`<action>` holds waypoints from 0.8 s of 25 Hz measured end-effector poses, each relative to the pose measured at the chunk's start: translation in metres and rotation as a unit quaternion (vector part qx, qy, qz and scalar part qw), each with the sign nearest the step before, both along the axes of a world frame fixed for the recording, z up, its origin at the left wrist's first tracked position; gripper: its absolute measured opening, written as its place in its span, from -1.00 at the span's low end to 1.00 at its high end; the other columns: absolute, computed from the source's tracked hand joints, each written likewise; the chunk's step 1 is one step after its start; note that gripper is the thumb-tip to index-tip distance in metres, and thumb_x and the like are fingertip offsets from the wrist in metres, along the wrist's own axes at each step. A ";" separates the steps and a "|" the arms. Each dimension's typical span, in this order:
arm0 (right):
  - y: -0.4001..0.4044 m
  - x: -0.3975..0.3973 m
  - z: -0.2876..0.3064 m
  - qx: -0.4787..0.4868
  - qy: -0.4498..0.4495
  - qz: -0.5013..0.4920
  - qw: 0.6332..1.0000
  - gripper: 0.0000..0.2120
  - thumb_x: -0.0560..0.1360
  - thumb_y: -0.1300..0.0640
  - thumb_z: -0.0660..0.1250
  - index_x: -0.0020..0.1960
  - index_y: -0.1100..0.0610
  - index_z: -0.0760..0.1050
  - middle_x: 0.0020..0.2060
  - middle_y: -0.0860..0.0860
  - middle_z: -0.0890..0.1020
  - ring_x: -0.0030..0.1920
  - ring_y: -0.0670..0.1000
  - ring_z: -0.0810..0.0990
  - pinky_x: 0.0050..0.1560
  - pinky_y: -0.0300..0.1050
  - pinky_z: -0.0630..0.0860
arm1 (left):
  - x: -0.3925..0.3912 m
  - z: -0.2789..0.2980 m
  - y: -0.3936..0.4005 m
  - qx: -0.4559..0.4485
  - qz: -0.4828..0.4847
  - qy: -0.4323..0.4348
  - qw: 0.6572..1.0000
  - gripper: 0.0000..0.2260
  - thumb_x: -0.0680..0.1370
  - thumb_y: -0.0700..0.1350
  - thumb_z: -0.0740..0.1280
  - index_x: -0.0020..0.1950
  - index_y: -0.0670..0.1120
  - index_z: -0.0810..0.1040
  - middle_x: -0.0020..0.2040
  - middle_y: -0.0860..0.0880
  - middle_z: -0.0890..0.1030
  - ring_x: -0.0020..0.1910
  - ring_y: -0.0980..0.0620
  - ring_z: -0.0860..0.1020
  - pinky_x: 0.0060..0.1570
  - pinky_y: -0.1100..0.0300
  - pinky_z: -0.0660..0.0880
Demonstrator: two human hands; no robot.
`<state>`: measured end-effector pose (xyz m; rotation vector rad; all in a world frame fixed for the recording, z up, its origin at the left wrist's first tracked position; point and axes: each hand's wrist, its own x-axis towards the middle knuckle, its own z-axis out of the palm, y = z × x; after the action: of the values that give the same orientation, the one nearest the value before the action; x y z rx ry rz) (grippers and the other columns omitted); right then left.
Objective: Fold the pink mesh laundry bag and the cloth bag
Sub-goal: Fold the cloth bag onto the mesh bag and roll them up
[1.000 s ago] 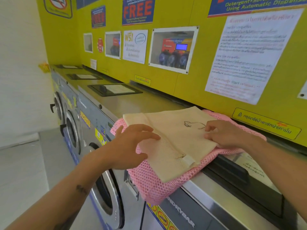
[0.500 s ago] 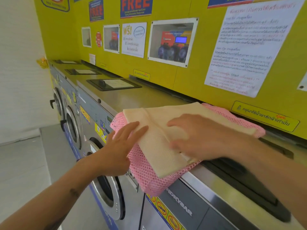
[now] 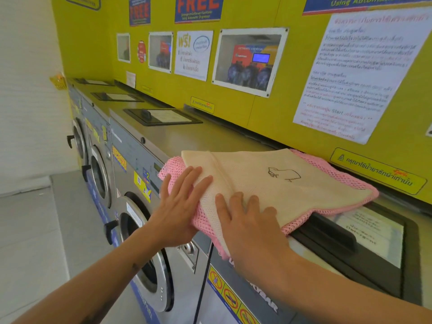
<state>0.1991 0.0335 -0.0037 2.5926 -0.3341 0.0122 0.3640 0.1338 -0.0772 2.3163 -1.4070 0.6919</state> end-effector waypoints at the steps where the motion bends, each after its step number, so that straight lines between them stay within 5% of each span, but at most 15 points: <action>1: 0.001 -0.003 0.005 -0.011 0.004 0.006 1.000 -0.15 0.26 -0.14 0.52 0.43 0.22 0.38 0.15 0.33 0.55 -0.04 0.38 0.59 -0.31 0.17 0.53 | 0.000 0.001 0.003 -0.008 -0.005 -0.009 1.000 -0.02 0.23 0.12 0.51 0.55 0.02 0.11 0.55 -0.13 0.21 0.55 -0.16 0.15 0.38 -0.39 0.11; 4: -0.011 -0.012 0.016 0.056 -0.037 0.090 0.994 -0.41 0.42 0.16 0.36 0.41 0.12 0.26 0.16 0.16 0.49 0.01 0.24 0.53 -0.28 0.02 0.38 | 0.002 0.020 0.013 -0.040 -0.021 -0.045 0.998 -0.26 0.20 -0.05 0.53 0.36 0.06 0.41 0.33 -0.06 0.51 0.35 -0.11 0.46 0.35 -0.35 0.21; 7: -0.035 -0.029 0.048 0.227 -0.041 0.122 0.965 -0.50 0.42 0.13 0.31 0.33 -0.11 0.34 0.13 -0.04 0.52 0.08 0.12 0.54 -0.06 0.04 0.50 | -0.014 0.065 0.020 -0.011 -0.046 -0.053 0.997 -0.64 0.24 -0.09 0.41 0.03 0.05 0.60 0.00 0.06 0.63 0.02 -0.03 0.61 0.26 -0.20 0.37; 10: -0.052 -0.056 0.076 0.395 -0.052 0.118 0.910 -0.58 0.41 0.18 0.19 0.13 -0.22 0.51 0.00 -0.11 0.53 0.01 -0.06 0.53 0.02 -0.01 0.49 | -0.043 0.117 0.028 0.094 -0.088 -0.031 0.991 -0.81 0.35 0.00 0.29 -0.08 0.09 0.60 -0.20 0.10 0.58 -0.24 0.07 0.55 -0.13 0.04 0.51; 12: -0.065 -0.079 0.083 0.438 -0.075 0.108 0.889 -0.70 0.50 0.21 0.18 -0.07 -0.19 0.51 -0.08 -0.10 0.50 -0.08 -0.08 0.51 -0.03 0.03 0.49 | -0.062 0.152 0.035 0.133 -0.119 0.025 0.984 -0.84 0.39 0.02 0.28 -0.08 0.09 0.59 -0.23 0.09 0.58 -0.28 0.14 0.52 -0.26 0.08 0.49; 15: -0.074 -0.106 0.095 0.472 -0.101 0.101 0.870 -0.90 0.58 0.06 0.22 -0.01 -0.07 0.52 -0.10 -0.10 0.59 -0.09 -0.03 0.57 0.01 0.13 0.52 | -0.082 0.194 0.036 0.200 -0.178 0.166 0.949 -0.93 0.46 -0.03 0.33 -0.16 -0.01 0.56 -0.31 -0.01 0.57 -0.37 0.11 0.53 -0.30 0.02 0.48; 20: -0.079 -0.124 0.137 0.553 -0.175 0.109 0.807 -0.68 0.53 0.14 0.36 0.20 -0.20 0.59 0.08 -0.20 0.70 0.11 -0.11 0.66 0.14 -0.07 0.54 | -0.073 0.250 0.009 0.257 -0.255 0.269 0.892 -0.85 0.53 0.01 0.40 0.10 0.10 0.61 -0.02 0.09 0.69 -0.04 0.10 0.66 0.04 0.04 0.56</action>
<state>0.0756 -0.0455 0.1328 3.7951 -0.1774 0.5370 0.2911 0.1426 0.1725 2.0562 -1.9298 -0.5005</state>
